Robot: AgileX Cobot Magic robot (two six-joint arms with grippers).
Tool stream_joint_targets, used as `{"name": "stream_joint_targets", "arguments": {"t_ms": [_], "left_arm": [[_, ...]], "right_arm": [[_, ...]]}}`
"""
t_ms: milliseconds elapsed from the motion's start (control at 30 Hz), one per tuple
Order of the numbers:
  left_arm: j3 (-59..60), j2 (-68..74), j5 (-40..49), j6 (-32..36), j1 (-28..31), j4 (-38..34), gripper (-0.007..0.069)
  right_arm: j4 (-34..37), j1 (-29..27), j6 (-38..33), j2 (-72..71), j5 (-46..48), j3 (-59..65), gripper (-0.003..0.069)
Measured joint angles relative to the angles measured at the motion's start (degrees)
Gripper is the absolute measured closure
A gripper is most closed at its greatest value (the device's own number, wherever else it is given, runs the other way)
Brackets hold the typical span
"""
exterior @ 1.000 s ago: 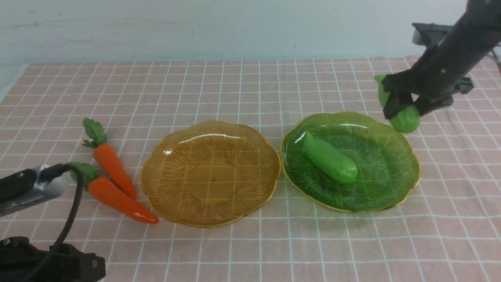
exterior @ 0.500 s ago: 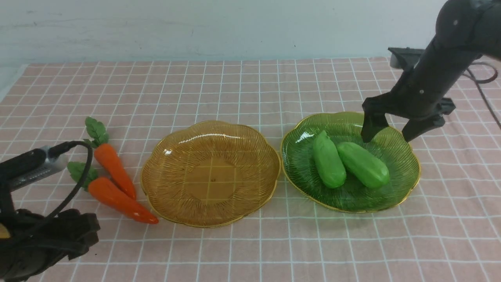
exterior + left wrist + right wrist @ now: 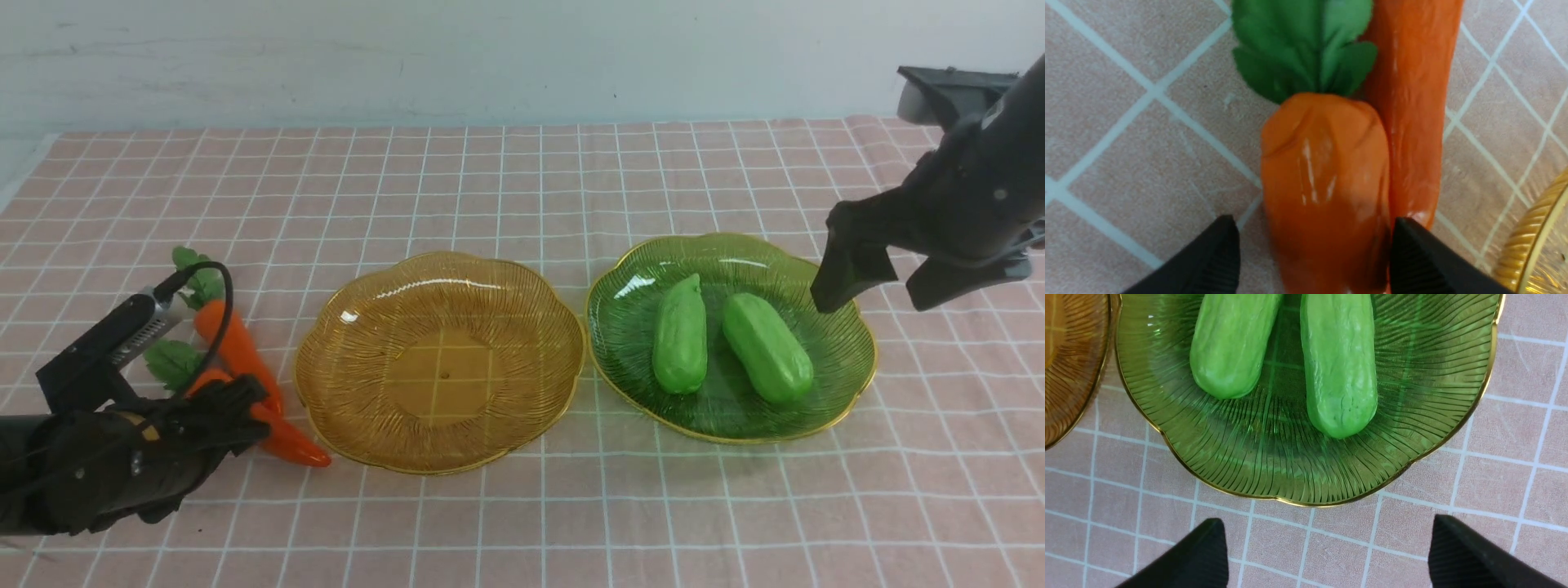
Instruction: Put different types of vegetables on the plate.
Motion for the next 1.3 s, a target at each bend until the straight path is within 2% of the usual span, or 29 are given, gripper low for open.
{"name": "stream_joint_targets", "arguments": {"t_ms": [300,433,533,600,700,767,867,1067,1167,1300], "left_arm": [[-0.77,1.77,-1.40,-0.71,0.00,0.25,0.0174],[-0.89,1.84,-0.15,0.60,0.13,0.66,0.0337],[-1.00,0.12,3.83,3.70,0.19,0.66,0.0405],[-1.22,-1.84,8.44,5.66,0.19,0.66,0.0406],[-6.13,-9.66,25.11,12.05,0.19,0.39,0.0407],[-11.81,-12.52,31.59,16.77,-0.64,0.33,0.0407],[-17.98,-11.46,34.16,20.41,-3.98,-0.22,0.0407],[-24.42,-2.67,33.97,21.09,-8.32,-3.09,0.0392],[-25.93,1.04,33.13,21.40,-9.43,-4.05,0.0349],[-28.27,4.51,33.52,22.09,-9.26,-4.11,0.0227]], "right_arm": [[0.90,0.00,0.00,0.00,0.00,0.00,0.0068],[0.96,0.00,0.00,0.00,0.00,0.00,0.0069],[1.07,0.00,0.00,0.00,0.00,0.00,0.0069],[1.07,0.00,0.00,0.00,0.00,0.00,0.0069],[1.07,0.00,0.00,0.00,0.00,0.00,0.0069],[1.07,0.00,0.00,0.00,0.00,0.00,0.0069],[1.07,0.00,0.00,0.00,0.00,0.00,0.0069],[1.07,0.00,-0.26,0.00,0.00,0.00,0.0069],[1.07,0.00,-0.38,0.00,0.00,0.00,0.0069],[1.07,0.00,-0.42,0.00,0.00,0.00,0.0069]]}}
